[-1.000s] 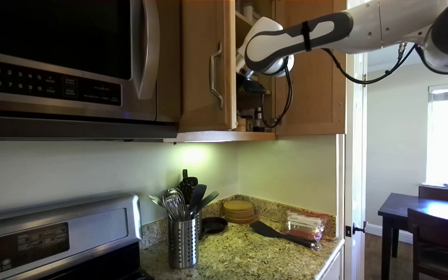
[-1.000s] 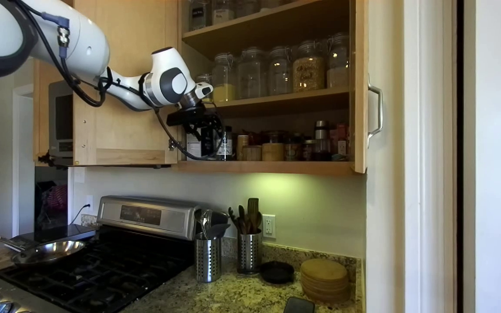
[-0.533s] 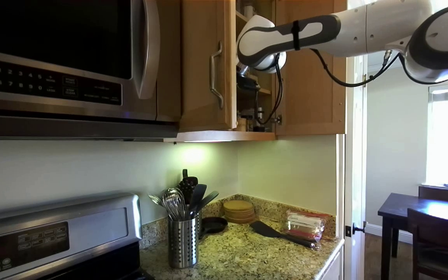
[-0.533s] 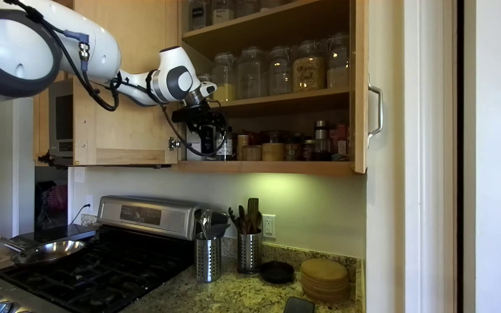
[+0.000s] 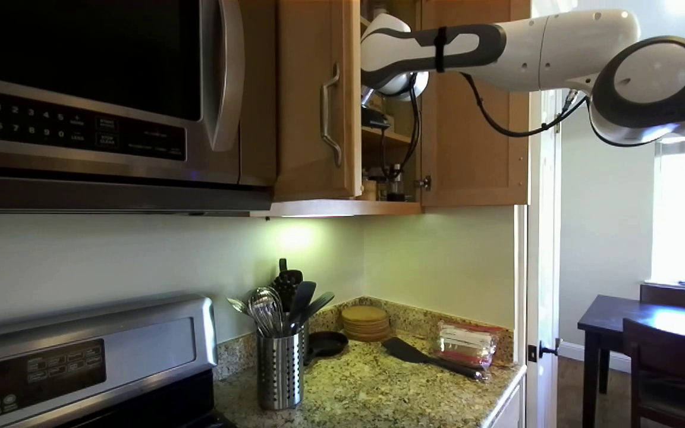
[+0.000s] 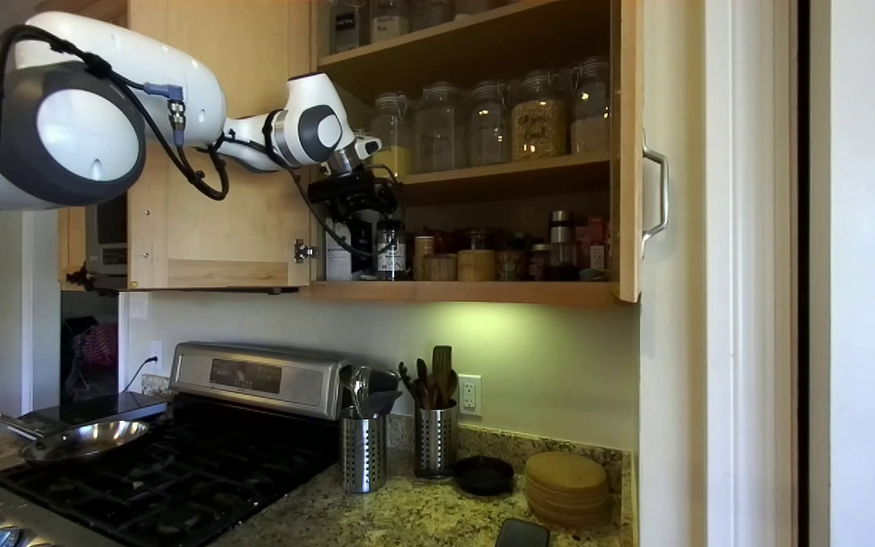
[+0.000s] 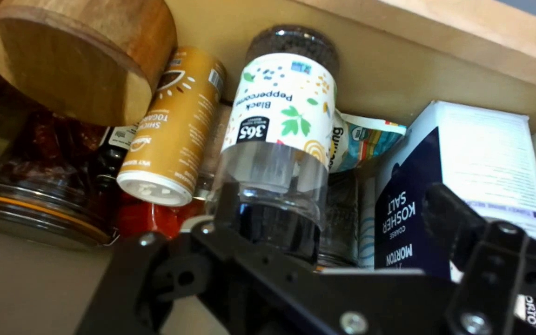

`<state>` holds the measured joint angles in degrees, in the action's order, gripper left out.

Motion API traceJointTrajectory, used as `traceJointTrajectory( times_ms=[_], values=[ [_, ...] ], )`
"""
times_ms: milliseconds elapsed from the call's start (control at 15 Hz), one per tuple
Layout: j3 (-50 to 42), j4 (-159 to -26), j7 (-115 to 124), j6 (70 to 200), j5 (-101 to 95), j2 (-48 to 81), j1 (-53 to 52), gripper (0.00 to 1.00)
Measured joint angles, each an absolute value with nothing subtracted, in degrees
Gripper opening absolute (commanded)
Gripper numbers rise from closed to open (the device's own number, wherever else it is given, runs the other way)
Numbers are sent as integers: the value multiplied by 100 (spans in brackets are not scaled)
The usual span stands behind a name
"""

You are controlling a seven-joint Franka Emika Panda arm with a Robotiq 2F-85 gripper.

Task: Open the doors of the top cabinet, get the spice bottle and put it on the table.

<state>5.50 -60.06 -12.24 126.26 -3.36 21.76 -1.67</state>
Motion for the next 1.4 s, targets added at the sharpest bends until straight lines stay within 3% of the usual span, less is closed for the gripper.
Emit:
traceJointTrajectory(
  times_ms=[1400],
  values=[
    [457, -5138, -1264, 12500, -712, 2721, -197, 100]
  ],
)
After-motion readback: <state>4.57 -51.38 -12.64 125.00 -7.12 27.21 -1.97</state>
